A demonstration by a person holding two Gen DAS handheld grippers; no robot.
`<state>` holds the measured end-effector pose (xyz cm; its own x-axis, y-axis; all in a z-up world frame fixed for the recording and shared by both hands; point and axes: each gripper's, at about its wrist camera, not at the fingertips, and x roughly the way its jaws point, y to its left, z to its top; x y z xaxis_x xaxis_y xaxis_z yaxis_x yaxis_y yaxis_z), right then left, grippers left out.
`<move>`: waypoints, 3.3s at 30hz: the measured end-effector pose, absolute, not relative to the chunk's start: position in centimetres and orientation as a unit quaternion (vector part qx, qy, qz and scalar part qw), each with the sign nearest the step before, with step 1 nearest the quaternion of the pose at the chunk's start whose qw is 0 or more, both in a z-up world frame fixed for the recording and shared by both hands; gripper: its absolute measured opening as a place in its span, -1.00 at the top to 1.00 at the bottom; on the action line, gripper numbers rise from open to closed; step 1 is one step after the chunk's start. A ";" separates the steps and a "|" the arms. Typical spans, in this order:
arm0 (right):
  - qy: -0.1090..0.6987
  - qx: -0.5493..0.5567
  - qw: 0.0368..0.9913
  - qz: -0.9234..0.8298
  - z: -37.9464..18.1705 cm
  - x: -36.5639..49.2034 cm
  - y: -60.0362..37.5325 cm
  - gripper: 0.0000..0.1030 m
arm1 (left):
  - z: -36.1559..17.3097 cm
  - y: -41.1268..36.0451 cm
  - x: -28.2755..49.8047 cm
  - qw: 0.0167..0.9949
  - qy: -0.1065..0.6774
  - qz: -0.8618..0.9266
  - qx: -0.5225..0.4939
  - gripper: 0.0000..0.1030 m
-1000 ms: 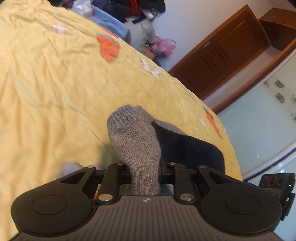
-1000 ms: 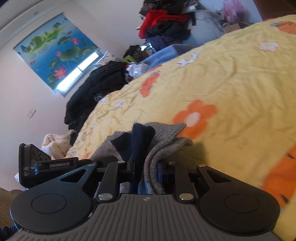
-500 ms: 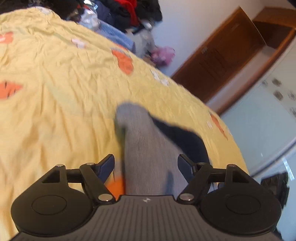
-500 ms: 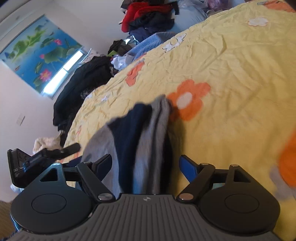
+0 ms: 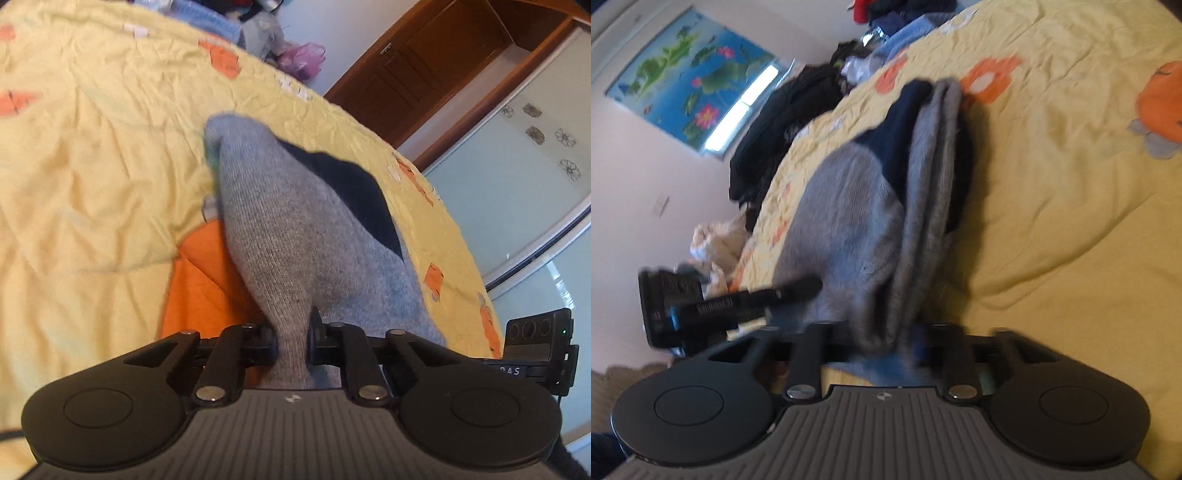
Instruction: Fold small clothes
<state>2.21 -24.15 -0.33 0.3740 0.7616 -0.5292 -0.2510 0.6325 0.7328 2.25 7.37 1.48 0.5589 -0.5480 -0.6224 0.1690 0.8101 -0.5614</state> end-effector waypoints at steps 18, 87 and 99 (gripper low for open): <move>0.347 0.326 0.840 0.262 5.2 10.1 -27.6 -0.28 | 6.5 1.5 -1.6 0.943 0.267 -0.197 -0.006 -0.61; 0.346 0.233 0.871 0.260 6.2 4.4 -26.0 -0.14 | 6.5 2.2 -6.0 0.953 0.254 -0.167 0.018 -0.53; 0.441 0.302 0.811 0.237 2.1 14.1 -23.2 -0.01 | 0.6 -2.4 -5.7 0.925 0.303 -0.212 0.091 -0.52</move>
